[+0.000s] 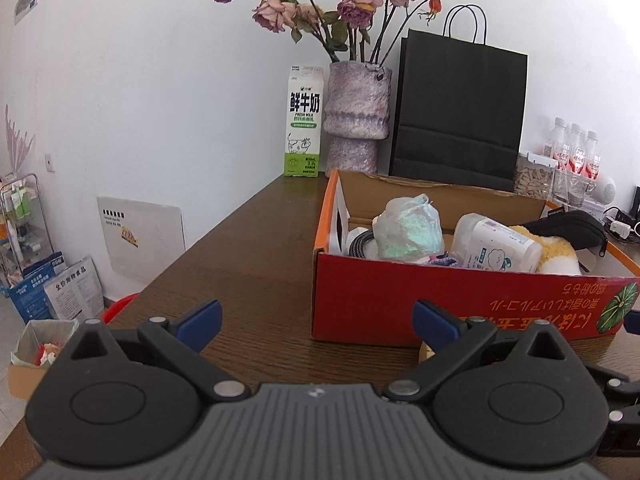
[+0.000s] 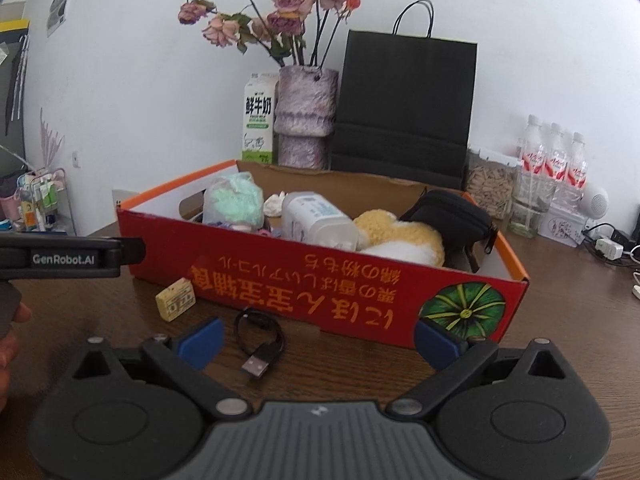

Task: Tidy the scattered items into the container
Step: 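Withdraw both grippers toward the yellow block and remaining black cable, then grasp the second black USB cable with the right gripper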

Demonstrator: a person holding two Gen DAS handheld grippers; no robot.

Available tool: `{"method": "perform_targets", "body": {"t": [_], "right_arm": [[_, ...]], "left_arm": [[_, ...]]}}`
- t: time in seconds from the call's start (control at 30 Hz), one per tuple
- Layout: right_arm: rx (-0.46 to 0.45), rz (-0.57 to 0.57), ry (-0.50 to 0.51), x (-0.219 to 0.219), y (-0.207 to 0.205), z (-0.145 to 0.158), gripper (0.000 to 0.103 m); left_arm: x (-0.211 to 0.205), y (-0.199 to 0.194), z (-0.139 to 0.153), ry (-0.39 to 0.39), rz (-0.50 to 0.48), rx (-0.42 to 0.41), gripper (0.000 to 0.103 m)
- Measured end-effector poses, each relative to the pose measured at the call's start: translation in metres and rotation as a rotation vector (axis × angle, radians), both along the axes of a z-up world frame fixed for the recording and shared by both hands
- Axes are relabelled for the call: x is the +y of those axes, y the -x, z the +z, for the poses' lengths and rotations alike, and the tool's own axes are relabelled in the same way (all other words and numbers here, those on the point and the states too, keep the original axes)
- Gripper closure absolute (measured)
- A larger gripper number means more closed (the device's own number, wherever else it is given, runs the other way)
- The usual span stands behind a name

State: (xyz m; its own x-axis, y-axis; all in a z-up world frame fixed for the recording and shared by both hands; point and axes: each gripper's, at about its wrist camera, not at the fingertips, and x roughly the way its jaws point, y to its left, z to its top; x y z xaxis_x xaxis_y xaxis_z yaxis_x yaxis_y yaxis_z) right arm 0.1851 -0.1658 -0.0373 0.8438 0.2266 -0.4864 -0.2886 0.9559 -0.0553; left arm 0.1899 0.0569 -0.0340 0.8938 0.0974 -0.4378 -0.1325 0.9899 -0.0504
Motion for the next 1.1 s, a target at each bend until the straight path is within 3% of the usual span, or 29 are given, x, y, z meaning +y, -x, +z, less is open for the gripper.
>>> {"method": "perform_targets", "body": {"t": [0.17, 0.3, 0.37, 0.4, 0.43, 0.47, 0.5, 0.73, 1.1], "right_arm": [[0.091, 0.001, -0.001, 0.014, -0.015, -0.007, 0.01], [0.152, -0.003, -0.001, 0.023, -0.028, -0.012, 0.029], [0.163, -0.003, -0.017, 0.024, -0.033, -0.013, 0.031], [0.161, -0.001, -0.02, 0.024, -0.033, -0.013, 0.038], [0.155, 0.011, -0.022, 0.025, -0.032, -0.012, 0.058], [0.149, 0.035, -0.028, 0.025, -0.03, -0.011, 0.069], [0.147, 0.048, -0.027, 0.026, -0.028, -0.011, 0.073], [0.141, 0.041, -0.058, 0.021, -0.026, -0.009, 0.079], [0.112, 0.01, -0.082, 0.006, -0.02, -0.006, 0.08]], "left_arm": [[-0.002, -0.002, -0.003, -0.015, -0.002, 0.026, 0.0], [-0.003, -0.001, -0.002, -0.023, -0.006, 0.023, 0.0], [-0.004, -0.001, -0.002, -0.025, -0.007, 0.029, 0.0], [-0.004, -0.002, -0.002, -0.025, -0.009, 0.032, 0.0], [-0.004, -0.002, -0.002, -0.026, -0.01, 0.034, 0.0], [-0.004, -0.002, -0.002, -0.027, -0.013, 0.036, 0.0], [-0.005, -0.002, -0.002, -0.028, -0.015, 0.037, 0.0], [-0.005, -0.003, -0.002, -0.026, -0.022, 0.051, 0.0], [-0.006, -0.006, -0.004, -0.017, -0.036, 0.069, 0.0]]}}
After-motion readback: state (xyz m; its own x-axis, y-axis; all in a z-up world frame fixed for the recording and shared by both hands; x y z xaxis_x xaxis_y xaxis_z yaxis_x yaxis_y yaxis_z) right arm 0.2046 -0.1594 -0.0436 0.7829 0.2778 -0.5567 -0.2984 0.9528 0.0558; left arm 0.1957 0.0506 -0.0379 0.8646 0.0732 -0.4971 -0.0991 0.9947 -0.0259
